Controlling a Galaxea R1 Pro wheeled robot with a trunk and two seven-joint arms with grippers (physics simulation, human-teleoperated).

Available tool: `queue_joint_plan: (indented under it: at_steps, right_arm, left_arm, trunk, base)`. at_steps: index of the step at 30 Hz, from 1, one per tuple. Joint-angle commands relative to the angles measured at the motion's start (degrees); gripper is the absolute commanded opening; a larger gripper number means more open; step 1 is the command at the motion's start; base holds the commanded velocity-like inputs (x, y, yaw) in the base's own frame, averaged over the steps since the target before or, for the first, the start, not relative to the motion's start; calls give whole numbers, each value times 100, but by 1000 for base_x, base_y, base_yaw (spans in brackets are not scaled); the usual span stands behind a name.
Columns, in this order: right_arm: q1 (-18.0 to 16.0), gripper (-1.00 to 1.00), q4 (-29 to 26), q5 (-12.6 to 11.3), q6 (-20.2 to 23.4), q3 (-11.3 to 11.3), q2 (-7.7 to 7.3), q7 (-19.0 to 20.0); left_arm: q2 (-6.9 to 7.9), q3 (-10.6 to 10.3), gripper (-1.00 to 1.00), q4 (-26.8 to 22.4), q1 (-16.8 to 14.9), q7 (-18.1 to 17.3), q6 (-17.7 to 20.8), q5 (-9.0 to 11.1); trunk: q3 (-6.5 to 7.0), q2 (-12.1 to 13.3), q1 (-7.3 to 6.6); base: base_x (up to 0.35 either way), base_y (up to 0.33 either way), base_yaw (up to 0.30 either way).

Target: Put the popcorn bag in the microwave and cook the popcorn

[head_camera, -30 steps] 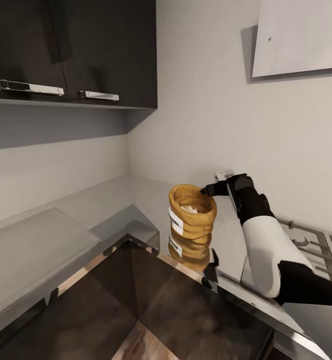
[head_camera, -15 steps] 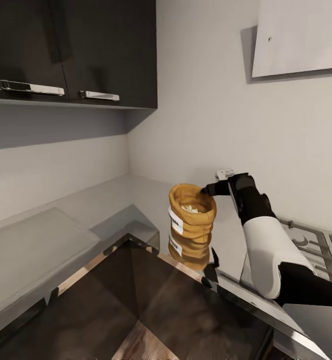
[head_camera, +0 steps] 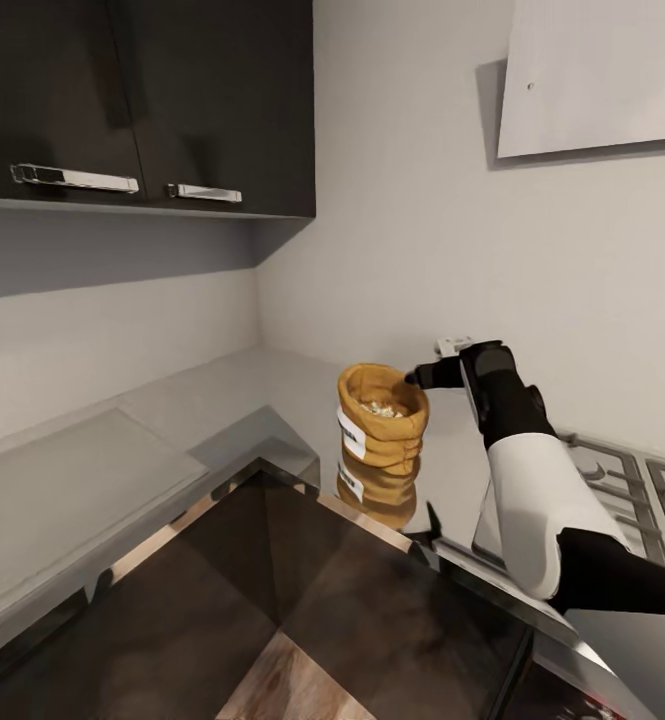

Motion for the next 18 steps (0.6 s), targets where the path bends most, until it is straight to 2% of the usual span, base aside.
queue_joint_plan:
  at_steps: [1,9,18]
  right_arm:
    - [-6,100,-22,56,23,-26,25,56]
    - [11,100,-22,30,232,-25,55,68]
    - [265,100,26,28,521,-25,48,68]
  left_arm:
    - [-1,0,100,-5,-2,17,-5,8]
    - [-1,0,100,-5,-3,17,-4,8]
    - [3,0,100,-5,-3,-26,-4,8]
  trunk:
    - [-6,-3,0]
    - [-6,-3,0]
    - [-6,-3,0]
  base:
    - [0,0,0]
    - [0,0,0]
    - [0,0,0]
